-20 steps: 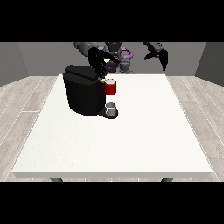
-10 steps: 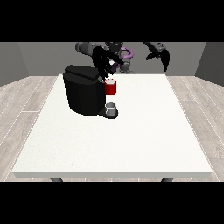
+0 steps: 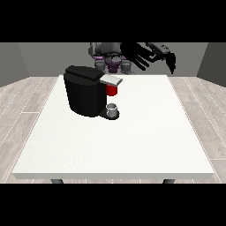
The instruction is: Insert the coffee pod into the coffee machine and close the lid
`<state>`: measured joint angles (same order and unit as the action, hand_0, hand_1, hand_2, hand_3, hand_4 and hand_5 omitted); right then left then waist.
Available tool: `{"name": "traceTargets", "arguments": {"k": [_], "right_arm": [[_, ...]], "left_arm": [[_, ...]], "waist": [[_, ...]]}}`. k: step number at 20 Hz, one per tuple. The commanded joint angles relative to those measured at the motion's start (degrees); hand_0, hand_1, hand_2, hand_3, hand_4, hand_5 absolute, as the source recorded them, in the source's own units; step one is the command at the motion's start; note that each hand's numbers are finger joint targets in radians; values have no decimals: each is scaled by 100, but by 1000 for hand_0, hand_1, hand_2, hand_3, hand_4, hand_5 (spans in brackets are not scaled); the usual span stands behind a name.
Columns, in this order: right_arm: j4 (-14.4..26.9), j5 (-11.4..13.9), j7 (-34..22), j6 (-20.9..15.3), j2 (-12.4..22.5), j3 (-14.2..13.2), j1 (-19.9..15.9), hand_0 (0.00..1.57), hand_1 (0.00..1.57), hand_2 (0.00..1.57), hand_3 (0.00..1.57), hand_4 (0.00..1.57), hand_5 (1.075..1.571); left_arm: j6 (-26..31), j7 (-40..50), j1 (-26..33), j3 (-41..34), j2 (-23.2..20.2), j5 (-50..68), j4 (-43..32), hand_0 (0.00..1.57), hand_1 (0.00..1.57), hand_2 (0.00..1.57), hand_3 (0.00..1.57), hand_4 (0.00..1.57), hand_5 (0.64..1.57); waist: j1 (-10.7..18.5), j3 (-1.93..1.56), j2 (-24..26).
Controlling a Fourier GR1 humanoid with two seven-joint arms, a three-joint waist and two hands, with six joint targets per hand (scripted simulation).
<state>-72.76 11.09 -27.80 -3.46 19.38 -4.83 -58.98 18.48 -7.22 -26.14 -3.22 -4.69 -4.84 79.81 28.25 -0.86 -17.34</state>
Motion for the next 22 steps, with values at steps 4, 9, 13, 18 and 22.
{"name": "traceTargets", "arguments": {"k": [4,9,13,18,22], "right_arm": [[418,-36,775,-1,-298,100,-811,0,0,0,0,0,1571],[974,7,1250,-88,-465,72,-843,0,0,0,0,133,1571],[1283,-85,1813,-110,-622,-6,-956,0,0,0,0,0,1571],[1257,-221,2151,138,-1013,219,-481,0,0,0,0,0,1571],[964,-291,2737,243,-1520,541,-167,0,0,0,0,181,1571]], "left_arm": [[124,85,-251,108,-17,20,92,0,0,0,0,297,1571],[-67,182,-110,255,243,1,394,0,0,0,0,347,1571],[-157,461,-348,274,202,-79,591,0,0,0,0,248,1571],[23,296,452,228,108,40,560,0,0,0,0,266,1571],[-247,275,412,-180,26,84,230,0,0,0,0,266,1571]], "waist": [[286,89,-354],[219,88,-262],[149,86,-385],[-159,86,267],[-824,86,367]]}}
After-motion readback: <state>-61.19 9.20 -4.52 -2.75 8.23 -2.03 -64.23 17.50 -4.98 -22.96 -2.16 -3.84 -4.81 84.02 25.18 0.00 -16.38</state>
